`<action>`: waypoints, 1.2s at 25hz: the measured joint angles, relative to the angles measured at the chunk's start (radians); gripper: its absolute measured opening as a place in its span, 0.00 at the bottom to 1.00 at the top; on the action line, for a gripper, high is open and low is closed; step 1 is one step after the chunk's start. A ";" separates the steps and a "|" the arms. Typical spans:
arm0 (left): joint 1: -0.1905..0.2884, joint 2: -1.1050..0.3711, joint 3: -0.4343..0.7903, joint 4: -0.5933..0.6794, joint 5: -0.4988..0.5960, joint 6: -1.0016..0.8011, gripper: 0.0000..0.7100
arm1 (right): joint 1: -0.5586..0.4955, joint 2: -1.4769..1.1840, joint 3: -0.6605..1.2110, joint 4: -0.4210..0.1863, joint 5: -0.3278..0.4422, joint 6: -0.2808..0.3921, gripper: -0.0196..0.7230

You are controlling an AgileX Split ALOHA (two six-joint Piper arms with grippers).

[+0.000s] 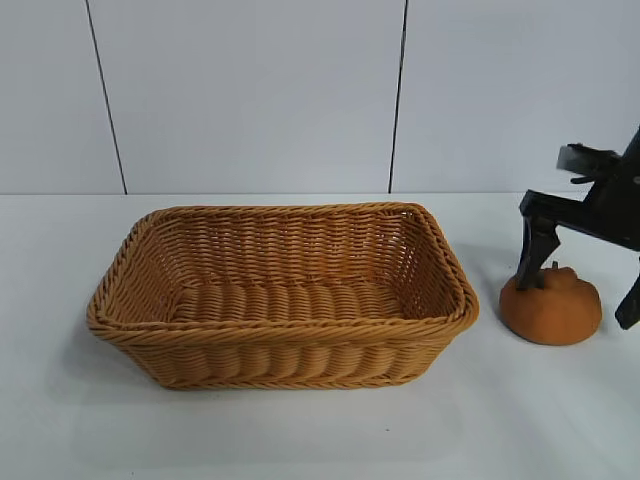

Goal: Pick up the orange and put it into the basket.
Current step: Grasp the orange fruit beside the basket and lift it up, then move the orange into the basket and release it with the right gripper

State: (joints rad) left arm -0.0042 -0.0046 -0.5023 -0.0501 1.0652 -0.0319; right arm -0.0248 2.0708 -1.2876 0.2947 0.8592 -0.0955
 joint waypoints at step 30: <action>0.000 0.000 0.000 0.000 0.000 0.000 0.91 | 0.068 -0.369 -0.130 0.104 0.128 -0.002 0.07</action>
State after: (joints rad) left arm -0.0042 -0.0046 -0.5023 -0.0501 1.0652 -0.0319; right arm 0.0430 1.7021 -1.4171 0.3986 0.9876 -0.0975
